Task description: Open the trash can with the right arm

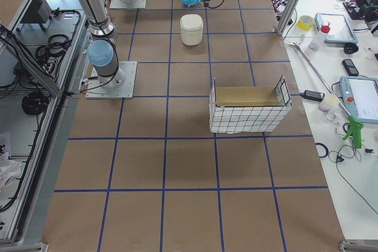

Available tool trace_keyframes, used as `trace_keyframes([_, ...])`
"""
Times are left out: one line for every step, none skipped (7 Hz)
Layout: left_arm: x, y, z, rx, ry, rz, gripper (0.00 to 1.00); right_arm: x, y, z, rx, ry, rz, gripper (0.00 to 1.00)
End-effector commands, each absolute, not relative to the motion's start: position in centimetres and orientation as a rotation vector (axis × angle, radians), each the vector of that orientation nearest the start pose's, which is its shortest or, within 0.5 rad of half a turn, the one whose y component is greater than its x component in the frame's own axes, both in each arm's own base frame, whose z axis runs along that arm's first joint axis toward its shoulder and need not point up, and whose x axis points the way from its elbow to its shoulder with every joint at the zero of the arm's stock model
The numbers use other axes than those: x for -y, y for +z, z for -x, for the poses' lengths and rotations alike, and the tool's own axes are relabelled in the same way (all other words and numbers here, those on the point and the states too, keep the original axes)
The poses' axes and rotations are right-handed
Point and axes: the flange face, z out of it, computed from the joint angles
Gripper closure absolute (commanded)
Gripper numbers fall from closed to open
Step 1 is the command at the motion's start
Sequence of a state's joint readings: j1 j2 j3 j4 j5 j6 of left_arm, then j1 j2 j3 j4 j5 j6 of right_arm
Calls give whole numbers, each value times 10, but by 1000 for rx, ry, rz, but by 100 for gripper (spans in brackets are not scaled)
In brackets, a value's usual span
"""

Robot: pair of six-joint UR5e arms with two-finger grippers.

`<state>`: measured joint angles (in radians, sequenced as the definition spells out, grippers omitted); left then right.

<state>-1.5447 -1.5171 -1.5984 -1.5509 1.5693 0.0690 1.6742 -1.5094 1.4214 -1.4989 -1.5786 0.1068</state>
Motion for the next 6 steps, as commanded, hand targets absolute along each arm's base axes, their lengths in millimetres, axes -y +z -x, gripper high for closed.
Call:
trace_keyframes([477,502,121,-3139,-72,-67,0,502,522,-185,-3151,-23,-7,0])
trace_keyframes([477,502,121,-3139,-72,-67,0,502,522,-185,-3152,-21,-7,0])
trace_keyframes([477,502,121,-3138,-72,-67,0,502,522,-185,-3152,-21,-7,0])
trace_keyframes([477,502,121,-3139,-72,-67,0,502,521,-186,-3150,-18,-5,0])
trace_keyframes([477,502,121,-3139,-72,-67,0,502,516,-196,-3125,3,14,0])
trace_keyframes([477,502,121,-3139,-72,-67,0,492,497,-235,-3133,53,78,0])
